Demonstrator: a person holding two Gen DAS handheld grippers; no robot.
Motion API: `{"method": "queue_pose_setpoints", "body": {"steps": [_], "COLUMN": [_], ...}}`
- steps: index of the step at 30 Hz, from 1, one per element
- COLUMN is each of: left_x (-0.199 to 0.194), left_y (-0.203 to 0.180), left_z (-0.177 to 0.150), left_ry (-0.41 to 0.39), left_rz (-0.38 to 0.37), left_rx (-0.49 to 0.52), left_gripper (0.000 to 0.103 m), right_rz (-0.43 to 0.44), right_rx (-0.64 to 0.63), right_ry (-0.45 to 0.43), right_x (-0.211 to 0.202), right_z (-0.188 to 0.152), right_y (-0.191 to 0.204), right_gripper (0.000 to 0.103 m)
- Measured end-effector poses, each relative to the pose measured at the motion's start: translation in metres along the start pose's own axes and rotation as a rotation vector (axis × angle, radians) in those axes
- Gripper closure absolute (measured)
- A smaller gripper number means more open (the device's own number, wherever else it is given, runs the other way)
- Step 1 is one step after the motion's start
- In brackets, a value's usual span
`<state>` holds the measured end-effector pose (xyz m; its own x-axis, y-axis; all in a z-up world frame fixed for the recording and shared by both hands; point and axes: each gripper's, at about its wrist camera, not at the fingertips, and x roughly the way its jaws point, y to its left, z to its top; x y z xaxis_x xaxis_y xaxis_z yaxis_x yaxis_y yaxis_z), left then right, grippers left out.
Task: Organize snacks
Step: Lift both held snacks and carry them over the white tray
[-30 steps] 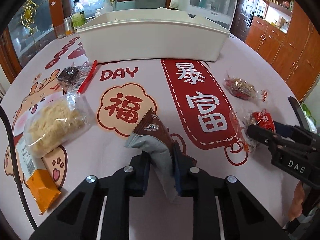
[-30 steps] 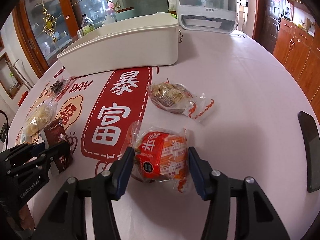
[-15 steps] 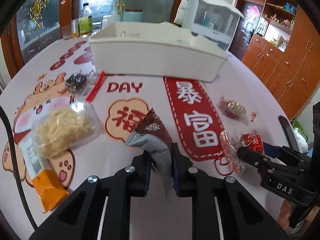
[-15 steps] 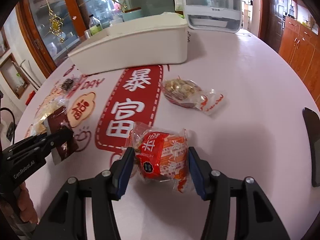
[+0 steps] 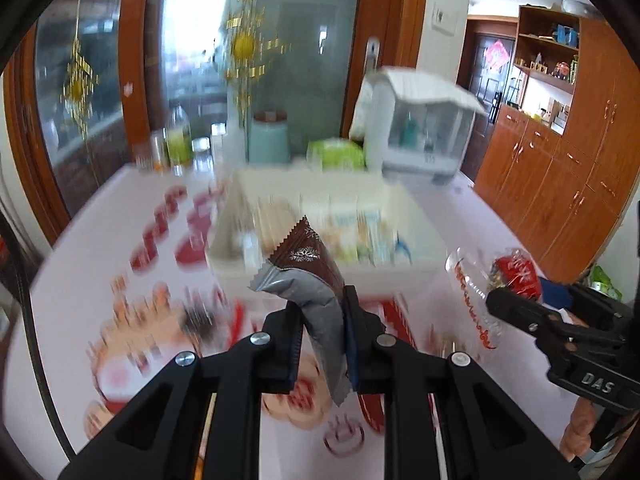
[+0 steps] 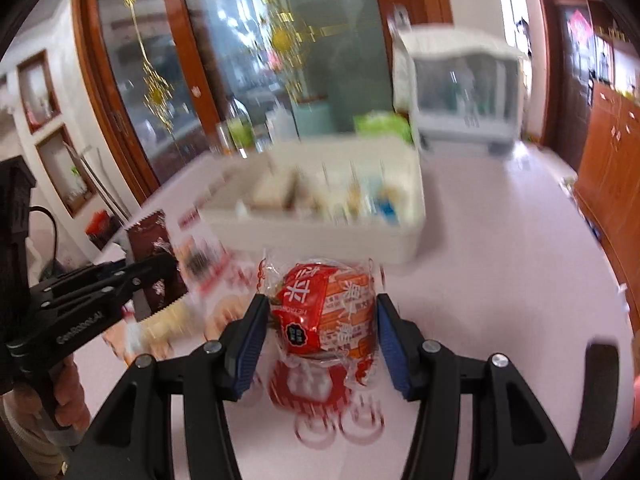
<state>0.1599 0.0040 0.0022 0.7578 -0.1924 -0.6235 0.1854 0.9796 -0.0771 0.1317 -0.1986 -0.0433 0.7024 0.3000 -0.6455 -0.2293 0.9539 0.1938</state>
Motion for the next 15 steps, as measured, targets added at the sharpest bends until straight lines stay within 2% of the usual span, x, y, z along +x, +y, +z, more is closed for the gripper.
{"method": "queue_pose_setpoints", "body": {"steps": [4, 7, 12, 15], "left_x": [-0.006, 0.001, 0.043, 0.079], "left_y": [-0.005, -0.011, -0.017, -0.014], "left_z": [0.063, 0.098, 0.14, 0.147], "left_ry": [-0.074, -0.098, -0.067, -0.025], "left_rz": [0.06, 0.099, 0.173, 0.213], "left_rx": [0.065, 0.093, 0.111, 0.11], "left_gripper": [0.087, 0.087, 0.087, 0.087], "right_rz": [0.007, 0.0, -0.029, -0.069], "right_rx": [-0.041, -0.036, 0.016, 0.043], "right_ry": [-0.135, -0.202, -0.236, -0.2], "right_x": [-0.022, -0.027, -0.004, 0.029], "right_z": [0.057, 0.096, 0.153, 0.177], "right_y": [0.018, 0.025, 0.023, 0.014], "right_gripper": [0.049, 0.049, 0.048, 0.047]}}
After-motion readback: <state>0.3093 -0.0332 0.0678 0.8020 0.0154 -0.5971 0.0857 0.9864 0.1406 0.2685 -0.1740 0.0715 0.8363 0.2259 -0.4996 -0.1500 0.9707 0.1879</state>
